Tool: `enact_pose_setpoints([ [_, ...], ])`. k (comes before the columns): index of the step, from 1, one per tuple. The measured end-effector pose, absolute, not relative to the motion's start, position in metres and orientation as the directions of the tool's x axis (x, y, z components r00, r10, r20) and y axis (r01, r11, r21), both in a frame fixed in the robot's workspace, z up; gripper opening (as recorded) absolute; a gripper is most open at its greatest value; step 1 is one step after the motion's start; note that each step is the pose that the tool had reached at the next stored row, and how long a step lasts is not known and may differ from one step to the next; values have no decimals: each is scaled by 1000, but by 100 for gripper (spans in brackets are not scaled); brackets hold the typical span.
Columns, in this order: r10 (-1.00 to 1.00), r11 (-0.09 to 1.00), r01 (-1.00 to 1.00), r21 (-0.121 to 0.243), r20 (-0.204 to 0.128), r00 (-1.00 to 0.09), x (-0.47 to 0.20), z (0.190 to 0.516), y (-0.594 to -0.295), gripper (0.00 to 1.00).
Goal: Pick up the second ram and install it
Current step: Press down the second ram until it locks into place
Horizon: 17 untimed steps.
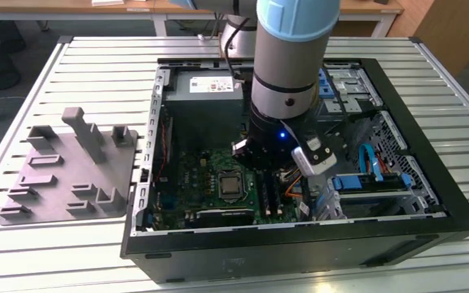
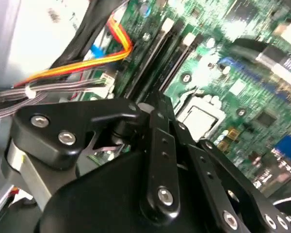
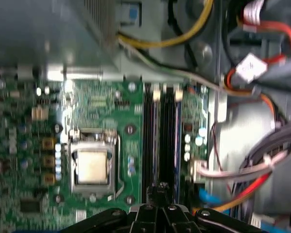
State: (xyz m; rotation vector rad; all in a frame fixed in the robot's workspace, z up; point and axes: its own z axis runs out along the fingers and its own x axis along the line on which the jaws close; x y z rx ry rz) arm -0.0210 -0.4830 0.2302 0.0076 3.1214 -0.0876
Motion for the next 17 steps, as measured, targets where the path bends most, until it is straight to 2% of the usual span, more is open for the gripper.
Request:
enact_pose_setpoints([
  [6, 4, 998, 5, -56, -20, -1000, -21, 237, -471, 10],
  [12, 4, 998, 5, -56, -20, -1000, -21, 272, -471, 10],
  [17, 4, 998, 5, -56, -20, -1000, -21, 272, -471, 10],
])
